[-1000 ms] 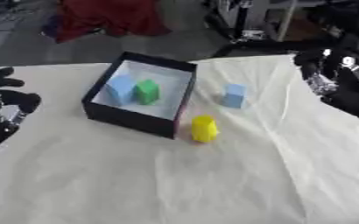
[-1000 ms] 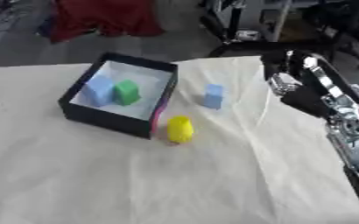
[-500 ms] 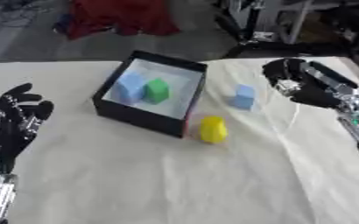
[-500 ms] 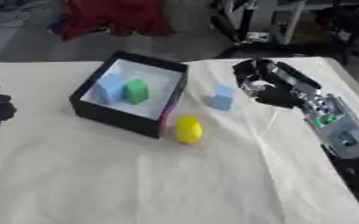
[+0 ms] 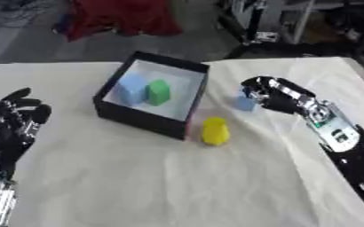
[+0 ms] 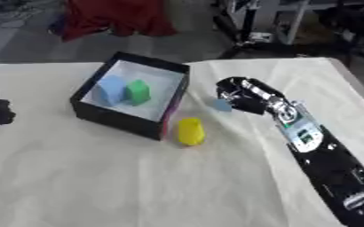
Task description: Pick up objects on the table and place them in the box.
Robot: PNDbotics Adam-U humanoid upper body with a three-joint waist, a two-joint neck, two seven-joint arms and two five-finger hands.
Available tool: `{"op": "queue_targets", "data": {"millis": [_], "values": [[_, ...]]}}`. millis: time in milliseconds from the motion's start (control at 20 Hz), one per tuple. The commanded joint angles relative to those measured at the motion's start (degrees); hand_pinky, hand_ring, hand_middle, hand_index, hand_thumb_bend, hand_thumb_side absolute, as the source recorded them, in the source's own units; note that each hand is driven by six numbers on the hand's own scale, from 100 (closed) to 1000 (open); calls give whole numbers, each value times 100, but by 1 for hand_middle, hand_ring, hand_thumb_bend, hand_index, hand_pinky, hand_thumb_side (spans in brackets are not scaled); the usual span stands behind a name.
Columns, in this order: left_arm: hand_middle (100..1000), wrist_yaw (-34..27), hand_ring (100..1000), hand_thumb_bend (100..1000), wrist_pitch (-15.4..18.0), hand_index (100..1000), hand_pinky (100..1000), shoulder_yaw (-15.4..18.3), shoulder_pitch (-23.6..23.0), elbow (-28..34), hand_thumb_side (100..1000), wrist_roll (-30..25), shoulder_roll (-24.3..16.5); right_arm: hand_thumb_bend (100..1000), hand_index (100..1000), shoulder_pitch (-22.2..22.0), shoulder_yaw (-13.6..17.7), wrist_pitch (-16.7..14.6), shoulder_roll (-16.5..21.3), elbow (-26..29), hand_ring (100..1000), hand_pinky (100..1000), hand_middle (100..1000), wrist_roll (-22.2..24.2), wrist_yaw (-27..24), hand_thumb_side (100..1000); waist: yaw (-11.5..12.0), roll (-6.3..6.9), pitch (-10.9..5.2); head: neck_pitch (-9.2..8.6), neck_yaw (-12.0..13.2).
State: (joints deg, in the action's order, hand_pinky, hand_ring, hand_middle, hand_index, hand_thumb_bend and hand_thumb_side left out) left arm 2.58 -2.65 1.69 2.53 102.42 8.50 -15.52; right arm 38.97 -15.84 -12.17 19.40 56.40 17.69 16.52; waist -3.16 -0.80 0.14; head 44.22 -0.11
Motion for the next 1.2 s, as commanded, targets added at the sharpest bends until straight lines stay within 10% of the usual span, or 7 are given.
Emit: {"op": "queue_targets", "data": {"millis": [50,1200], "values": [[631,11,596,880,0,840,674,29,49,77,660,-26,-33,100,859,157,65,-132,-3,-73,820,827,748,-35,276,732,4,47,4,-10,-27],[623,64,592,881,-50,842,674,11,65,87,664,-146,-3,100,864,64,-307,-940,-379,16,843,845,769,1010,1075,598,33,46,-3,-10,-83]]}}
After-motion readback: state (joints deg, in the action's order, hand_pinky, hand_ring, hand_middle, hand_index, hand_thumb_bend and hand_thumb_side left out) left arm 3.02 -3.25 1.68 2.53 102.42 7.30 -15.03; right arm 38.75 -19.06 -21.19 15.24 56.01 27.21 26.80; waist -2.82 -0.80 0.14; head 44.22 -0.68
